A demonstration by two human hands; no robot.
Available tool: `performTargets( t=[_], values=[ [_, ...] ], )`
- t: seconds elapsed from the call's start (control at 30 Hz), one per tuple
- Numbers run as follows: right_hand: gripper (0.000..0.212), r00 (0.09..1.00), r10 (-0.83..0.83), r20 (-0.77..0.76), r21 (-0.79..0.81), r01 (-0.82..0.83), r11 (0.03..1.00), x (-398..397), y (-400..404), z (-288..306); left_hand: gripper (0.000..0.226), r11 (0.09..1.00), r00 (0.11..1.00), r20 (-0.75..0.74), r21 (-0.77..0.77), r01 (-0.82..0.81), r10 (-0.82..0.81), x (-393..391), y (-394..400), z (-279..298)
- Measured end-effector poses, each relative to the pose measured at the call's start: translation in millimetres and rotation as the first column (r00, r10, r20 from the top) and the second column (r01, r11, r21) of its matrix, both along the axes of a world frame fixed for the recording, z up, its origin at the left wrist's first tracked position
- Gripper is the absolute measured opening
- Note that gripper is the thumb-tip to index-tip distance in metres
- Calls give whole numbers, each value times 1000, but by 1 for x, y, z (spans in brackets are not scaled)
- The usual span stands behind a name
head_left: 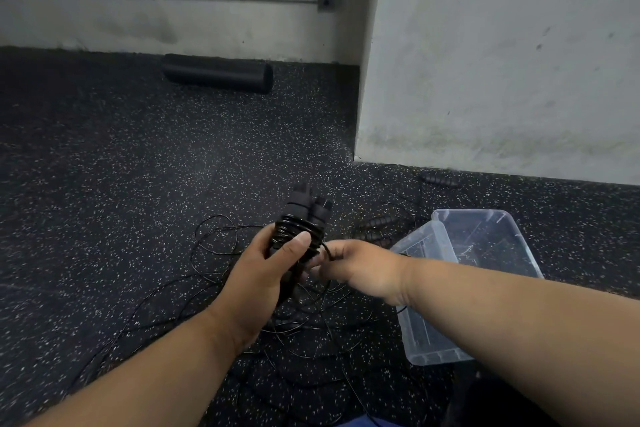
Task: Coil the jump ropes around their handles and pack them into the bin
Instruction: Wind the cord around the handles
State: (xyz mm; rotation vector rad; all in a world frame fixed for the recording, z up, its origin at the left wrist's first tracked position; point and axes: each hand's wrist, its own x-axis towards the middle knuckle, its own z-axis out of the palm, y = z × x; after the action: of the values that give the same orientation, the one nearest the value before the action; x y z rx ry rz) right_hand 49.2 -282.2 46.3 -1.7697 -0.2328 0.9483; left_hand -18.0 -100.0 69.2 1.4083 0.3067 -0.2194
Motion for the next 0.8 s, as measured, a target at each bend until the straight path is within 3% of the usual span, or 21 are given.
performTargets(
  t=[0.17,0.23,0.27,0.37,0.43,0.53,0.7,0.8],
  values=[
    [7,981,-87,-173,155,114,981,2,1,-6,49,999,999,-14,-5,-51,51,3,7,2],
    [13,987,-102,-121,139,119,983,4,0,-2,49,994,995,-39,63,-89,92,5,10,1],
    [14,995,-93,-43,98,97,990,5,0,2,44,981,995,-33,173,-90,97,6,12,-2],
    [11,958,81,276,-141,-43,989,7,1,14,34,798,1000,0,602,-5,7,5,15,-7],
    [5,882,263,391,-315,-140,939,8,0,18,40,693,999,-3,721,27,-35,3,15,-7],
    [6,799,463,384,-480,-255,839,8,-4,29,51,589,998,-21,807,53,-60,3,15,-9],
    [5,792,541,282,-464,-381,800,6,-3,54,61,373,997,-19,927,45,-74,7,26,-9],
    [9,830,472,295,-361,-361,860,4,-3,63,58,244,986,-53,966,90,-156,8,30,-6]
  ],
)
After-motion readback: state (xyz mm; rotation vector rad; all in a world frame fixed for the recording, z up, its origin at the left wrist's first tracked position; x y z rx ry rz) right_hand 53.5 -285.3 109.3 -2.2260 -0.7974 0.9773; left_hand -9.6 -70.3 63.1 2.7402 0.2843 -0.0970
